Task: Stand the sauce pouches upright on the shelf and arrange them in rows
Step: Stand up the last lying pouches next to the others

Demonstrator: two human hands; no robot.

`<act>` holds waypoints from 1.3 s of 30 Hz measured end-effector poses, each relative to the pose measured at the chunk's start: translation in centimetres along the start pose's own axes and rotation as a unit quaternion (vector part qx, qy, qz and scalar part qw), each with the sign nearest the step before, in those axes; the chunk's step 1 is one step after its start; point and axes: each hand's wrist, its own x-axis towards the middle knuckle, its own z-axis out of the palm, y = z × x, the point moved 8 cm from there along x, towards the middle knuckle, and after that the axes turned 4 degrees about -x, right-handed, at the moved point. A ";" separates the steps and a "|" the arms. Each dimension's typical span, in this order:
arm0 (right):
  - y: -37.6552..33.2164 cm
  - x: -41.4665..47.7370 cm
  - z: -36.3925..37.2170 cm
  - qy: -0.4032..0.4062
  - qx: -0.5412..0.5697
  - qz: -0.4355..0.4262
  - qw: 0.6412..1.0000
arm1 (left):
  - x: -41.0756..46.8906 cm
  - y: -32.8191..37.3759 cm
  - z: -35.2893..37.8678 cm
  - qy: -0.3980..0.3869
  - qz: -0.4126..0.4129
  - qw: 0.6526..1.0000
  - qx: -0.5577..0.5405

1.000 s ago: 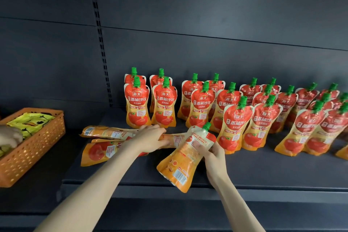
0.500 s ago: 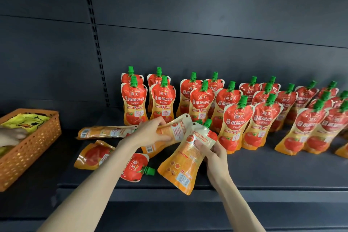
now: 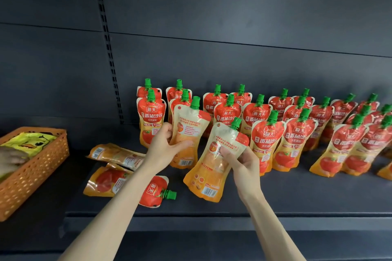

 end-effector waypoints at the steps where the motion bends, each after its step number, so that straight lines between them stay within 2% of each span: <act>1: -0.4 0.2 0.0 0.007 -0.016 -0.014 1.000 | -0.3 0.3 -0.2 0.026 0.004 1.000 -0.017; 4: -1.3 0.7 0.5 0.020 -0.081 -0.056 0.995 | -1.3 0.7 -0.6 0.078 0.028 0.996 -0.031; 7: -1.7 0.8 0.9 0.047 -0.149 -0.087 0.984 | -2.3 0.3 -0.6 0.118 0.033 0.992 0.000; 10: -2.0 0.8 1.3 0.056 -0.199 -0.108 0.972 | -2.8 -1.0 -0.1 0.123 0.029 0.991 0.033; 15: -2.0 1.1 2.5 -0.009 -0.165 -0.093 0.982 | -2.8 -0.4 0.2 0.088 0.019 0.996 -0.011; 19: -3.3 1.9 3.2 -0.052 -0.119 -0.082 0.988 | -1.7 4.3 -0.9 0.050 0.073 0.995 -0.044; 23: -4.9 2.6 3.8 -0.072 -0.073 -0.056 0.993 | -0.7 6.9 -1.3 -0.017 0.084 0.994 -0.066; 27: -6.3 2.9 3.9 -0.081 -0.096 -0.088 0.988 | -0.3 7.2 -0.8 -0.068 0.075 0.993 -0.060; 30: -6.9 3.1 4.0 -0.090 -0.134 -0.120 0.980 | -0.4 7.1 -0.8 -0.042 0.069 0.995 -0.065; 39: -6.8 3.6 3.1 -0.011 -0.182 -0.161 0.970 | -0.6 6.5 -0.9 0.071 0.083 0.991 -0.078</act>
